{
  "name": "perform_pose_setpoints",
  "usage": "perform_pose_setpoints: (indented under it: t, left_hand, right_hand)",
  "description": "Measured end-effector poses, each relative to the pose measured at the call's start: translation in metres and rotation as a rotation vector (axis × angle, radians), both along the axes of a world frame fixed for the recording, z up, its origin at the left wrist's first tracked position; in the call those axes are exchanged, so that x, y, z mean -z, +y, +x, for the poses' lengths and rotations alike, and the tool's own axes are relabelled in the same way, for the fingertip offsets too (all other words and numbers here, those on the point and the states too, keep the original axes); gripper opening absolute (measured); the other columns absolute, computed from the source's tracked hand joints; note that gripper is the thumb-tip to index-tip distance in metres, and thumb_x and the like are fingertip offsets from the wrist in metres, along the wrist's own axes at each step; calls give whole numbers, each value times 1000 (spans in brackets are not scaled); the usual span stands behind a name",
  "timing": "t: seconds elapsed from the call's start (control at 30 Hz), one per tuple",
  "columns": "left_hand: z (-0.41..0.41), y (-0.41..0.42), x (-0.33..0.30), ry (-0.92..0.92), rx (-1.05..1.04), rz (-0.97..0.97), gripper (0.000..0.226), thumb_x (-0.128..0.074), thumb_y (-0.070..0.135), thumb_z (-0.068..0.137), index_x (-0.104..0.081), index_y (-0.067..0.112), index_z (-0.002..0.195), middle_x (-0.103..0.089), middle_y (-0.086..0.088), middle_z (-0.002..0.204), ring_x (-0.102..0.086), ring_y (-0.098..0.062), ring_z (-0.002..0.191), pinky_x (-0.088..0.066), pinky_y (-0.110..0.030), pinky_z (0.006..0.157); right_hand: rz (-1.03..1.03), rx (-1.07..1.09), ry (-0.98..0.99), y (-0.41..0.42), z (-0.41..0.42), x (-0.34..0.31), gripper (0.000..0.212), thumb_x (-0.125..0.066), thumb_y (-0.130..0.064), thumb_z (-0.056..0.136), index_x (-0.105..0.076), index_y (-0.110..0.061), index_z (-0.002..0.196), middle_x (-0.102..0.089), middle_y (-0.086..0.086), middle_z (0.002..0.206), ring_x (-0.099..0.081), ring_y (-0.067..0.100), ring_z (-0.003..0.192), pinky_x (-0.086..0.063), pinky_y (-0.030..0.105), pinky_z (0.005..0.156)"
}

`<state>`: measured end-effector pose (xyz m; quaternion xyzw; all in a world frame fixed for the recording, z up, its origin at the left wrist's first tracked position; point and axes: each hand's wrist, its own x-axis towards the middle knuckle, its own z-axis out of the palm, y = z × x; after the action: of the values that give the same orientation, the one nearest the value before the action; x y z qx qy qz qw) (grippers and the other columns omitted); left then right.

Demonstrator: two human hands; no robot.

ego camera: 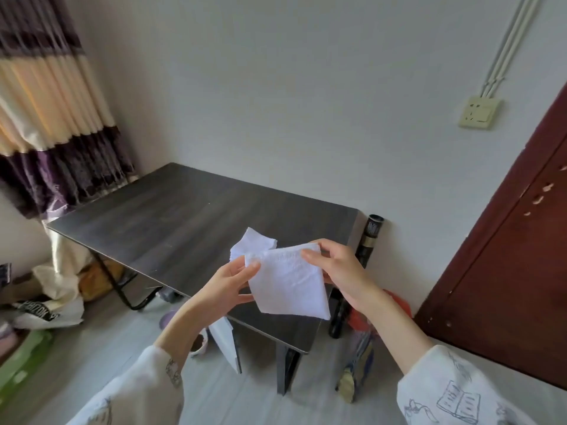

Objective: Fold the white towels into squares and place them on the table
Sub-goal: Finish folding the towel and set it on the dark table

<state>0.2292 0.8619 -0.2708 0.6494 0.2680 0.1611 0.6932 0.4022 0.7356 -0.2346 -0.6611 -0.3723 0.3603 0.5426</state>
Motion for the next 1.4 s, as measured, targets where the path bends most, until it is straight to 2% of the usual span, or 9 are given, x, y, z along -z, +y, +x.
perform_pose_setpoints:
  t: [0.17,0.3,0.43,0.57,0.73,0.87,1.07,1.27,1.4]
  left_hand:
    - [36,77,27,52,51,-72,45,-51,43,86,-56,7,113,-63,-11,113,-61,-27,107,-53,-41,88]
    - [73,117,56,168,149,-125,35,-47,45,88,-56,20,110,-63,-3,112,-62,-19,106,-53,-42,89]
    - [113,148,87,336,171,-37,29,-38,42,95,-51,23,113,-59,-3,114,-61,-18,106,-56,-44,82]
    - [161,170,111,460,179,24,29,-33,44,97,-49,24,112,-57,-1,111,-61,-18,101,-58,-43,75]
    - [217,192,141,567,228,95,31,-29,43,98,-47,22,111,-57,-2,105,-62,-19,96,-59,-41,72]
    - [248,208,165,622,259,61,30,-29,42,98,-49,20,105,-58,-8,104,-62,-22,96,-59,-39,65]
    - [279,232,198,710,306,63,27,-28,39,99,-46,21,106,-55,-10,104,-58,-25,98,-58,-43,71]
    - [294,242,212,745,369,68,26,-28,41,99,-44,24,108,-55,-6,100,-57,-23,97,-57,-47,74]
    - [299,242,215,762,380,108,23,-26,40,99,-41,24,106,-51,-2,88,-55,-19,86,-57,-41,68]
  right_hand:
    - [-123,140,182,57,26,38,22,-57,-23,92,-61,-4,104,-67,11,106,-65,27,101,-50,44,91]
    - [-264,180,339,89,55,76,27,-56,-23,93,-58,-5,112,-67,11,109,-65,25,100,-52,44,91]
    - [-374,212,392,117,87,110,23,-52,-26,95,-56,-12,112,-66,7,108,-64,23,100,-54,41,86]
    - [-496,260,349,142,123,137,23,-44,-29,97,-52,-17,115,-63,5,111,-61,22,101,-54,43,88]
    - [-598,358,285,166,162,166,21,-39,-28,98,-50,-17,112,-61,3,106,-62,21,94,-56,38,78]
    - [-671,412,284,185,183,192,21,-41,-26,97,-49,-16,114,-59,5,110,-60,22,97,-55,34,72]
    - [-729,475,286,204,205,226,15,-41,-28,98,-44,-18,107,-55,5,110,-57,21,99,-55,32,69]
    - [-792,476,214,210,211,241,30,-35,-30,100,-42,-13,123,-53,8,119,-55,23,107,-55,38,85]
    - [-820,470,127,212,212,250,29,-33,-29,101,-44,-12,120,-54,9,115,-53,17,97,-54,37,85]
